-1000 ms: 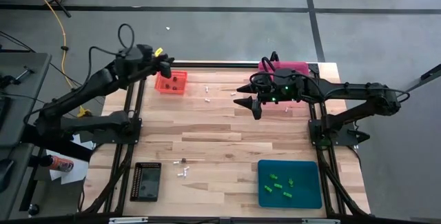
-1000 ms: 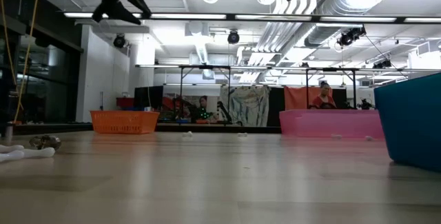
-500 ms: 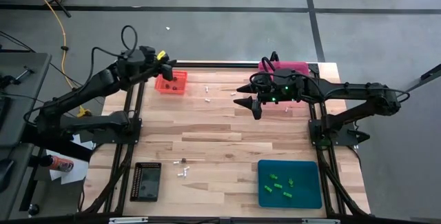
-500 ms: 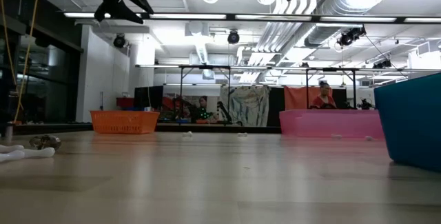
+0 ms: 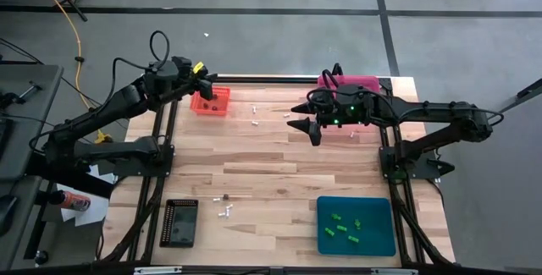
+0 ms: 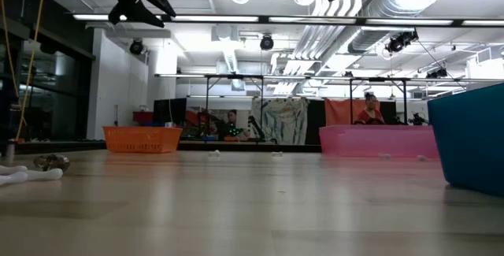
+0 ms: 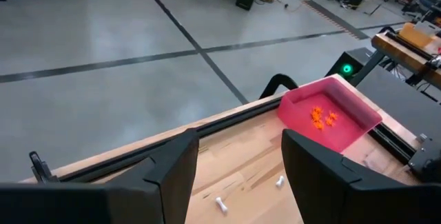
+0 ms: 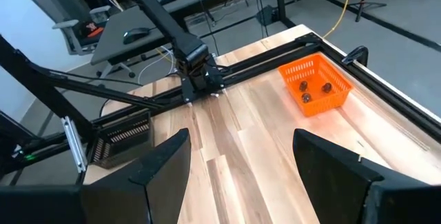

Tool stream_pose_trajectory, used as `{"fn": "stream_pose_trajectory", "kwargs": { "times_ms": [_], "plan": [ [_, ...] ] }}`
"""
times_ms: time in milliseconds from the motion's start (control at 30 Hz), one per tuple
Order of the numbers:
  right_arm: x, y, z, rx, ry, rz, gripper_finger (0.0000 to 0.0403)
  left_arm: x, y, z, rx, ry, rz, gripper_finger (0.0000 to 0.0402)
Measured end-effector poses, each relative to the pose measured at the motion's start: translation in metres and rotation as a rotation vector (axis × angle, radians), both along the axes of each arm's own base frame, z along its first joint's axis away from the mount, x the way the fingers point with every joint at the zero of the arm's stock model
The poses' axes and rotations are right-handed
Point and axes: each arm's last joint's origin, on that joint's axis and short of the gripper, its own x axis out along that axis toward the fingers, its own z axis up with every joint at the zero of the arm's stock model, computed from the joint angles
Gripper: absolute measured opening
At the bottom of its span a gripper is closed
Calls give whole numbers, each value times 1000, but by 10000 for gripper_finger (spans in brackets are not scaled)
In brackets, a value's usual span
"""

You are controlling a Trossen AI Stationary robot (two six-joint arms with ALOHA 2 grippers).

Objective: Sort Halloween decoration
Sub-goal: Put the black skull toy into the orange bin

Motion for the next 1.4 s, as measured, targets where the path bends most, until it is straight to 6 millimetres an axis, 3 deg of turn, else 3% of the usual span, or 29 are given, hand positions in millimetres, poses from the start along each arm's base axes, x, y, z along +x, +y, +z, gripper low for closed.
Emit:
{"fn": "stream_pose_trajectory", "kwargs": {
  "times_ms": [567,900,1033,1200,1400],
  "plan": [
    [0,-3,0,-15,-2,-92,248,1,-1,0,-17,-10,-62,195],
    [-1,-7,1,-58,-1,-239,248,6,0,12,166,-11,-159,195],
    [-2,-7,1,-60,0,-246,248,6,-3,9,124,-8,-232,195],
    [-2,-7,0,-60,3,-245,248,16,-26,-2,-157,-64,-499,195],
    [-2,-9,-1,-69,20,-250,248,20,-86,-24,-465,110,-684,195]
  ]
}}
